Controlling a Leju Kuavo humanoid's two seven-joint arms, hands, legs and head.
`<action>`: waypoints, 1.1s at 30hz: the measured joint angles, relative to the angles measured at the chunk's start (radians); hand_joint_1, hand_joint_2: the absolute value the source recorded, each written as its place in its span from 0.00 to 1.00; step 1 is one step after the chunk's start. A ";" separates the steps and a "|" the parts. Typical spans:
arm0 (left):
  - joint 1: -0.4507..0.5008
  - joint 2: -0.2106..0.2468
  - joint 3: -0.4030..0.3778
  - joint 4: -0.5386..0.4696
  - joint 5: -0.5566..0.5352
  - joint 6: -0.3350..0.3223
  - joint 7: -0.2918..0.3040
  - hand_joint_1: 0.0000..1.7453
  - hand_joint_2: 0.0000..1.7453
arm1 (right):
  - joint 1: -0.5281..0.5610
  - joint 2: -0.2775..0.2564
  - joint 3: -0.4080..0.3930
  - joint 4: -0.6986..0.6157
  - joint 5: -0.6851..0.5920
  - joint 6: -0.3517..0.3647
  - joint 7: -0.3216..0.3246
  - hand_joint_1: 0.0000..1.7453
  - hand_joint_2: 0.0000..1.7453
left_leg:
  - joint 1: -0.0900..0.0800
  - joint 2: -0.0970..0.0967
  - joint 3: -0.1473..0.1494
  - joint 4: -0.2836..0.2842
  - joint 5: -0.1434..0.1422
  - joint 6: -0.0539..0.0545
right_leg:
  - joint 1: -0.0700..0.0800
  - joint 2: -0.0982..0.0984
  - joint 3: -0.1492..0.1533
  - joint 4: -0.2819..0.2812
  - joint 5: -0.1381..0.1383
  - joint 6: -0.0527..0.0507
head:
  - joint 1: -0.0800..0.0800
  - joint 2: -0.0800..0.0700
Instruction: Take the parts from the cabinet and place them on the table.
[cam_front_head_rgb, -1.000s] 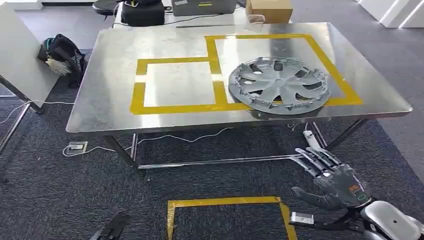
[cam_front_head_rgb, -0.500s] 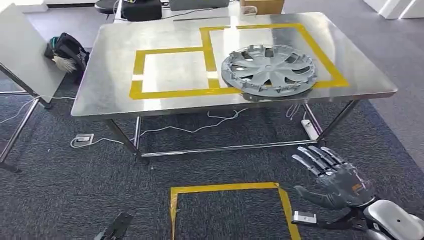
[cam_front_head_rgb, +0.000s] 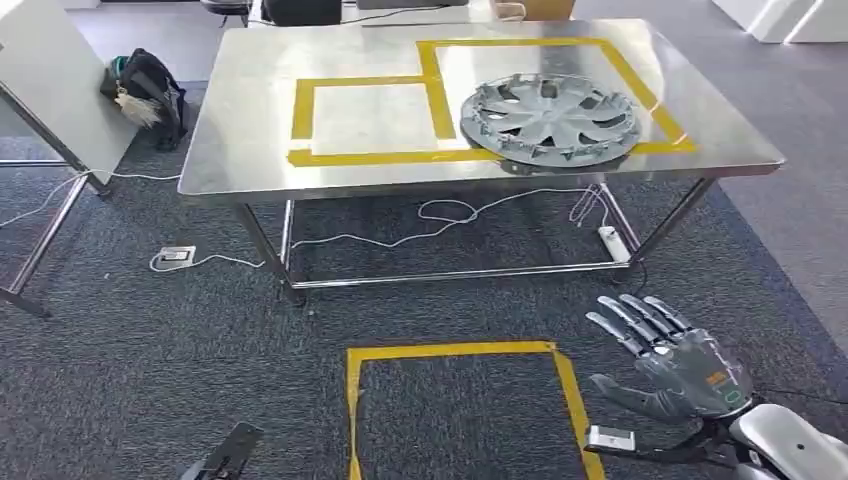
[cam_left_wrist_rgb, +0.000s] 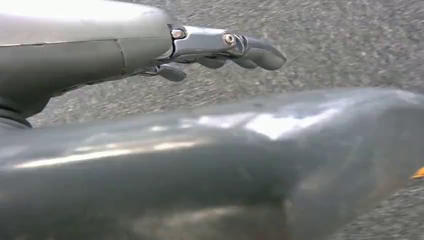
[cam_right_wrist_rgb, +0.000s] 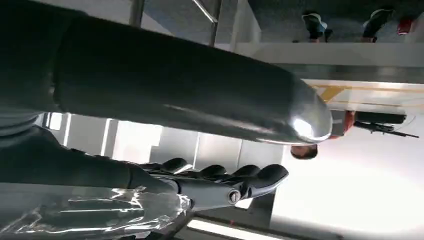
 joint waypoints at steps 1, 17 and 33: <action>-0.001 -0.001 0.000 0.000 -0.001 0.000 0.000 0.00 0.00 | 0.000 0.000 -0.003 -0.002 0.001 0.000 0.000 0.00 0.00 | 0.000 -0.001 -0.008 0.003 0.011 -0.005 | -0.001 0.001 0.076 -0.103 -0.008 -0.002 | 0.000 0.000; 0.000 0.004 0.001 -0.002 -0.003 0.003 -0.001 0.00 0.00 | 0.014 0.000 -0.014 -0.014 0.012 0.006 -0.010 0.00 0.00 | -0.010 -0.002 0.112 0.034 -0.077 -0.023 | 0.013 -0.001 -0.002 -0.214 0.062 -0.046 | -0.006 0.000; 0.002 0.002 0.002 -0.002 -0.010 0.004 -0.001 0.00 0.00 | 0.009 0.000 -0.019 -0.013 0.055 0.004 -0.005 0.00 0.00 | -0.026 -0.001 0.084 -0.008 -0.065 0.011 | 0.002 -0.003 -0.032 -0.233 0.125 -0.014 | -0.005 0.000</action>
